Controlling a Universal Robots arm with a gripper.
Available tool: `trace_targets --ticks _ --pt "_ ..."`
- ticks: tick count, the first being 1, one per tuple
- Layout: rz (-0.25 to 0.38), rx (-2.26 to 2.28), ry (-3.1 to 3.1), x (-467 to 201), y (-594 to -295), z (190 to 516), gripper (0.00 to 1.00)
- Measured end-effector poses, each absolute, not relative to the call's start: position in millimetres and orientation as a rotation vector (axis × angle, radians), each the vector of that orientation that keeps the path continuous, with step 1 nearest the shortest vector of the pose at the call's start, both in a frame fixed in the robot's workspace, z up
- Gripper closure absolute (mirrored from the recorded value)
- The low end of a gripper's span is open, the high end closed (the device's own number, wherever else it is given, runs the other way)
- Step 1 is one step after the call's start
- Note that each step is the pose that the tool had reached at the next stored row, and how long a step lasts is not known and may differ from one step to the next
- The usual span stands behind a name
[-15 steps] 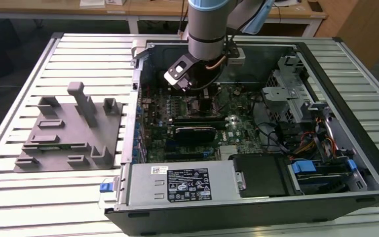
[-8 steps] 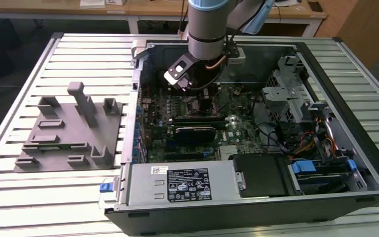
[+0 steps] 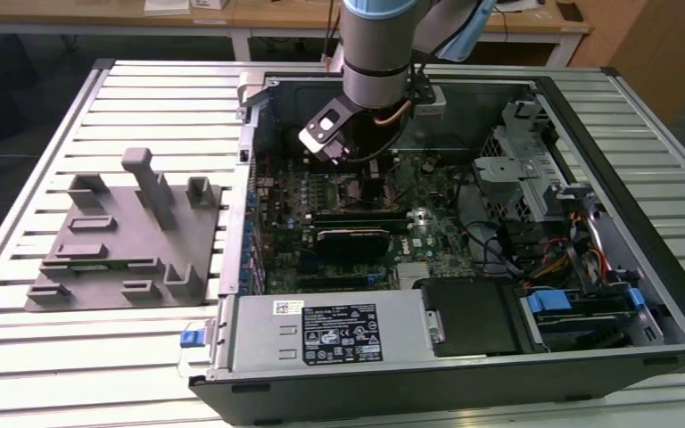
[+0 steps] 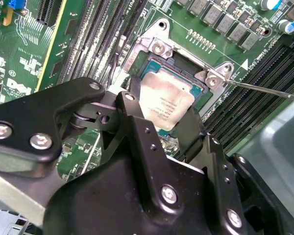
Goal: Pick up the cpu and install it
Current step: 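Place the cpu into insertion slot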
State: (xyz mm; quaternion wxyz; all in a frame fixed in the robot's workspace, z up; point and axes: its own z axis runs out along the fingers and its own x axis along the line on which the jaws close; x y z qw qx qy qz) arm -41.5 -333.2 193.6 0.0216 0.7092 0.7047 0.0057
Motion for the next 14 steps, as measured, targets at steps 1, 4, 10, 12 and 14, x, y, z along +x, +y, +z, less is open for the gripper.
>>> trace_targets --ticks 1,4,10,12,14 --pt "0.018 2.198 2.184 -41.4 -333.1 193.5 0.46" --pt "0.019 2.198 2.184 -41.3 -333.1 193.5 0.46" --pt "0.021 2.199 2.185 -41.2 -333.0 193.3 0.45" --pt "0.020 2.199 2.185 -41.3 -333.1 193.4 0.39" --pt "0.020 2.199 2.185 -41.3 -333.1 193.4 0.39"
